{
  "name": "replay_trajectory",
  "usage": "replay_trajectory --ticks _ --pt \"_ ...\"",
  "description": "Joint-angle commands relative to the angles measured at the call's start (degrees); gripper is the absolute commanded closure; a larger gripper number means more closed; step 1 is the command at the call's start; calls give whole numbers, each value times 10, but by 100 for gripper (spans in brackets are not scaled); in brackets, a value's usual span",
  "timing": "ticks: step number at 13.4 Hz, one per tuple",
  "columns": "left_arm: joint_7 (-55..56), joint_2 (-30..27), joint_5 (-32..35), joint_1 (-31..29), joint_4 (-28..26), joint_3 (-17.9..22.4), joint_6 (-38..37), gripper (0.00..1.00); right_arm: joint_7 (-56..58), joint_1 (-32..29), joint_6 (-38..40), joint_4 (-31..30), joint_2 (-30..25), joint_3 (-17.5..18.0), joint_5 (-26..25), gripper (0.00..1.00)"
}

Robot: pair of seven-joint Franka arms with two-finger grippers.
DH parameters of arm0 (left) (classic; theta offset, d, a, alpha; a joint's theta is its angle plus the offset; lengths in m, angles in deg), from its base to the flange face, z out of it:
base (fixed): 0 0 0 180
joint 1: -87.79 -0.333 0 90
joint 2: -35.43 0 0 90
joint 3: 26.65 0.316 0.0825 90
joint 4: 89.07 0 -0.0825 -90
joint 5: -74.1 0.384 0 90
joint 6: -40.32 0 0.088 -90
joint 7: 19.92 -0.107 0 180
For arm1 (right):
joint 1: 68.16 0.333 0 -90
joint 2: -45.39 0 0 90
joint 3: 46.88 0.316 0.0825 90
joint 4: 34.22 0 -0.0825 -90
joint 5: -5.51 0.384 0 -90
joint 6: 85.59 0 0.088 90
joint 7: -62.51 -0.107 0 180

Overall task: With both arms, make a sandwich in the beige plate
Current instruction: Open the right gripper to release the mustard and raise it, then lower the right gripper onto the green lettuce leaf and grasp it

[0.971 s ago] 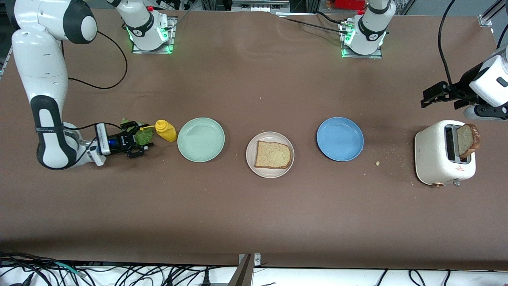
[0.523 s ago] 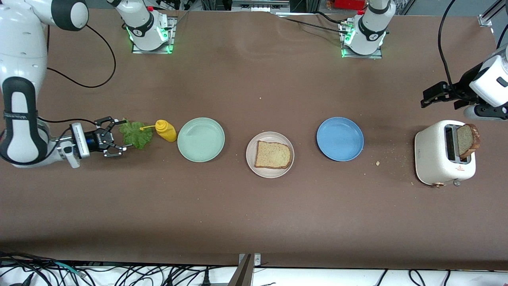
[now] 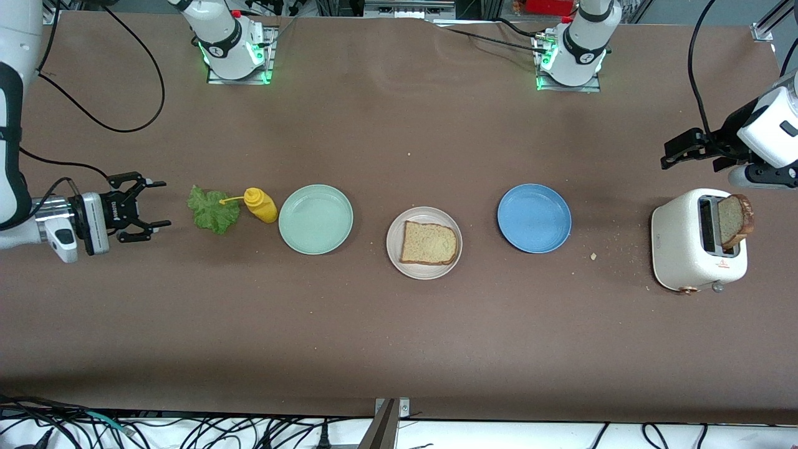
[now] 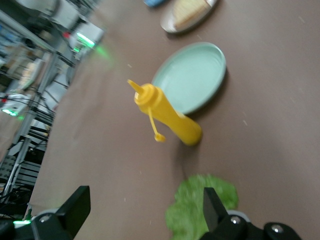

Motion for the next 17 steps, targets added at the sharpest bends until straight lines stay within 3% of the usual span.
replay_trajectory --ticks 1,5,9,14,17 --pt "9 -7 20 3 -10 -3 8 0 -96 21 -38 -17 -27 -2 -49 0" --pt "9 -7 20 3 -10 -3 8 0 -217 57 -102 -61 -83 -2 -141 0" --pt "9 -7 20 3 -10 -3 8 0 -343 88 -236 -206 -179 1 -248 0" --pt "9 -7 20 3 -10 -3 8 0 -439 115 -465 -363 -186 7 -254 0" --pt "9 -7 20 3 -10 -3 8 0 -453 136 -533 -384 -163 14 -249 0"
